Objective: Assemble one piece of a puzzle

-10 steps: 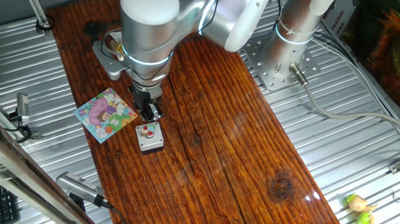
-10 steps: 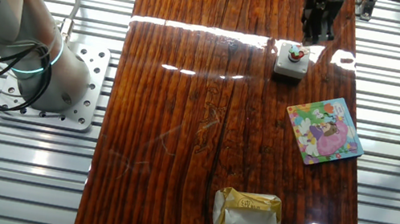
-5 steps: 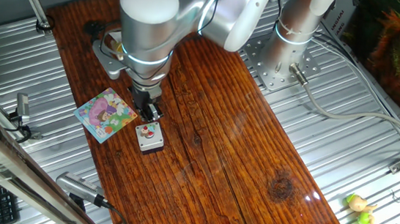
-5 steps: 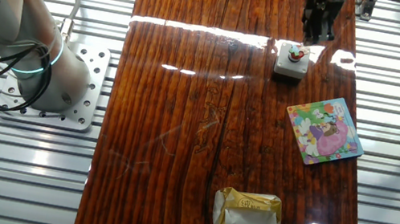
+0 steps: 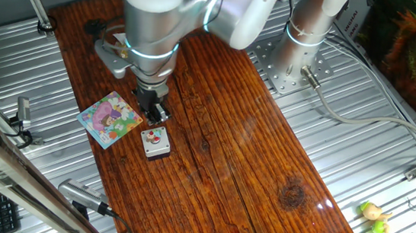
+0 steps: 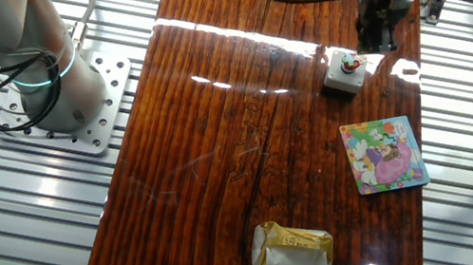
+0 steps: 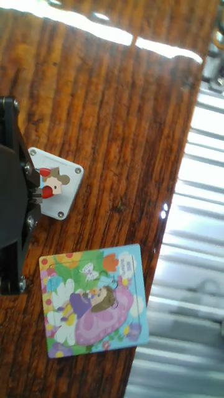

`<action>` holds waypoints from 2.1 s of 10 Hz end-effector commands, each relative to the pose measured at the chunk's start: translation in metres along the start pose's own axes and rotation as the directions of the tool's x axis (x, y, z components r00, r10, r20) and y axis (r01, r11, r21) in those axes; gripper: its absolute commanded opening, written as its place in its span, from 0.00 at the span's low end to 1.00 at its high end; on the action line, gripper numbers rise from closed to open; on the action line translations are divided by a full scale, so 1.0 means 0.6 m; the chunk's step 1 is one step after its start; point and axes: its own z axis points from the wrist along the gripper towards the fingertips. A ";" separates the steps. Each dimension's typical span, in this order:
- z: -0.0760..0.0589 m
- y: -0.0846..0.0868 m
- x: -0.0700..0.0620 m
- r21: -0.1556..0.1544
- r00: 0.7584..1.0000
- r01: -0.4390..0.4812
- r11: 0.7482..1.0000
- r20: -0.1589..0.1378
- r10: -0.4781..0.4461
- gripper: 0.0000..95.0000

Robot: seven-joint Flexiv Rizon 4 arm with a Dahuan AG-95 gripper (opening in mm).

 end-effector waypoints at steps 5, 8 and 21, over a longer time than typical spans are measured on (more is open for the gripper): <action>0.000 0.002 -0.001 0.016 0.996 -0.081 0.997 -0.026 0.082 0.00; 0.003 0.019 -0.009 0.030 0.995 -0.094 0.995 -0.008 0.095 0.00; 0.020 0.056 -0.007 0.045 0.996 -0.084 0.995 0.009 0.084 0.00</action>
